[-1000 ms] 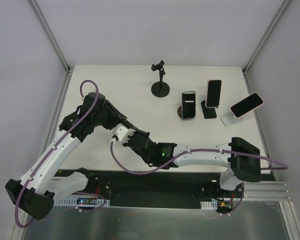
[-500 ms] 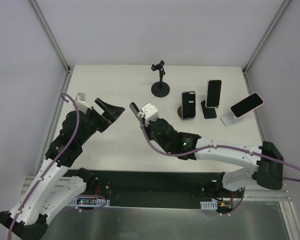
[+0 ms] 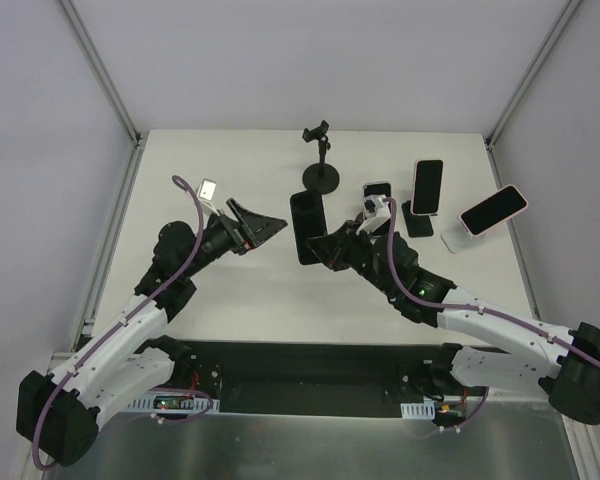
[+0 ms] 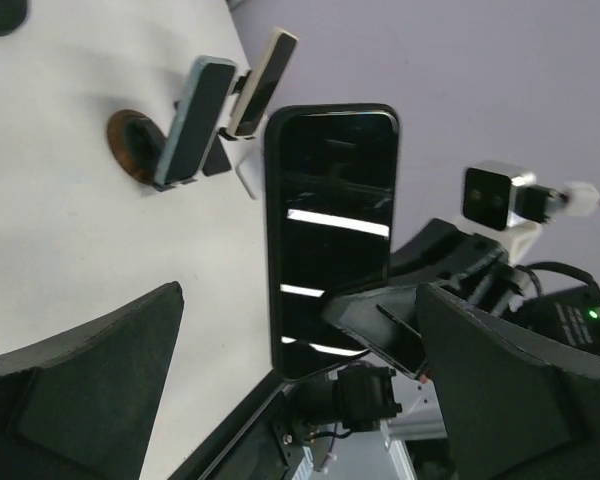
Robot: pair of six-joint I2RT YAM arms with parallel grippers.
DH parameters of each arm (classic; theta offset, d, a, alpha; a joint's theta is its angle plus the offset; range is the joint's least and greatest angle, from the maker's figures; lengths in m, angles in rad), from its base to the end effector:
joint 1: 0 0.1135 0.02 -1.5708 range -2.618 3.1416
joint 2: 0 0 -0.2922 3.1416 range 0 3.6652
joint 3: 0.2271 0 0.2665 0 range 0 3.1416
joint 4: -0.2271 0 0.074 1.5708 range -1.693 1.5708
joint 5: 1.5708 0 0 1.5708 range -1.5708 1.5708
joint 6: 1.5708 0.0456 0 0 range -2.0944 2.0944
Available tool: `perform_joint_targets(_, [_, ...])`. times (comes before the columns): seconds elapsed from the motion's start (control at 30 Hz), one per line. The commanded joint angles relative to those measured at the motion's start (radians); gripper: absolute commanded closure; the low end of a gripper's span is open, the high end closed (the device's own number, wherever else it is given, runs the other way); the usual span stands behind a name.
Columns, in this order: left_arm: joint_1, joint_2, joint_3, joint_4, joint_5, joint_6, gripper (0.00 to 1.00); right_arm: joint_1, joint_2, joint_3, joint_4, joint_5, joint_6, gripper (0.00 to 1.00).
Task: Remove the phone from the phone stand
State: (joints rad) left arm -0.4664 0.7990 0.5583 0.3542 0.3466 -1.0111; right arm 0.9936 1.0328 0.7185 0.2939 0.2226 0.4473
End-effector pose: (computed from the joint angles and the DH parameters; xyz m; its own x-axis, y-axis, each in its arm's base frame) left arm 0.1706 -0.1032 0.3325 -0.5602 -0.6103 -0.5601 0.4703 0.3223 -0.8215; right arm 0.1472 0.2075 0.3388 -0.3115 0.2948 -0.9034 -0.6235 0.6540 0.4284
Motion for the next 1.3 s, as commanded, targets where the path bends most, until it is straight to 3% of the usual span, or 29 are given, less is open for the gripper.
perform_joint_targets(0.0, [-0.044, 0.06, 0.037, 0.255, 0.144, -0.001, 0.03, -0.018, -0.048, -0.022, 0.278, -0.103, 0.175, 0.99])
perform_joint_targets(0.2, [-0.072, 0.112, 0.051, 0.264, 0.103, -0.006, 0.15, -0.027, -0.046, -0.08, 0.43, -0.109, 0.258, 0.99])
perform_joint_targets(0.37, [-0.078, 0.129, 0.032, 0.278, 0.089, -0.043, 0.18, -0.032, -0.053, -0.094, 0.462, -0.108, 0.274, 0.99])
perform_joint_targets(0.5, [-0.092, 0.152, 0.037, 0.334, 0.107, -0.057, 0.24, -0.041, -0.022, -0.111, 0.514, -0.123, 0.321, 0.99])
perform_joint_targets(0.63, [-0.094, 0.151, 0.019, 0.411, 0.085, -0.072, 0.36, -0.041, 0.004, -0.11, 0.542, -0.152, 0.36, 0.99])
perform_joint_targets(0.83, [-0.092, 0.155, 0.022, 0.462, 0.072, -0.072, 0.41, -0.055, 0.026, -0.117, 0.553, -0.187, 0.393, 0.99])
perform_joint_targets(0.97, [-0.094, 0.178, 0.022, 0.508, 0.094, -0.083, 0.53, -0.067, 0.047, -0.128, 0.586, -0.207, 0.425, 0.99])
perform_joint_targets(1.07, [-0.092, 0.178, 0.017, 0.509, 0.086, -0.075, 0.72, -0.076, 0.055, -0.136, 0.599, -0.213, 0.444, 0.99])
perform_joint_targets(1.1, [-0.092, 0.177, 0.015, 0.506, 0.081, -0.07, 0.84, -0.078, 0.055, -0.14, 0.599, -0.213, 0.444, 0.99])
perform_joint_targets(1.13, [-0.092, 0.174, 0.014, 0.503, 0.077, -0.064, 0.89, -0.082, 0.052, -0.145, 0.599, -0.215, 0.445, 0.96])
perform_joint_targets(1.23, [-0.089, 0.169, 0.015, 0.483, 0.06, -0.044, 1.0, -0.095, 0.041, -0.166, 0.597, -0.21, 0.449, 0.73])
perform_joint_targets(1.27, [-0.083, 0.169, 0.015, 0.48, 0.057, -0.041, 1.0, -0.098, 0.036, -0.177, 0.591, -0.21, 0.447, 0.58])
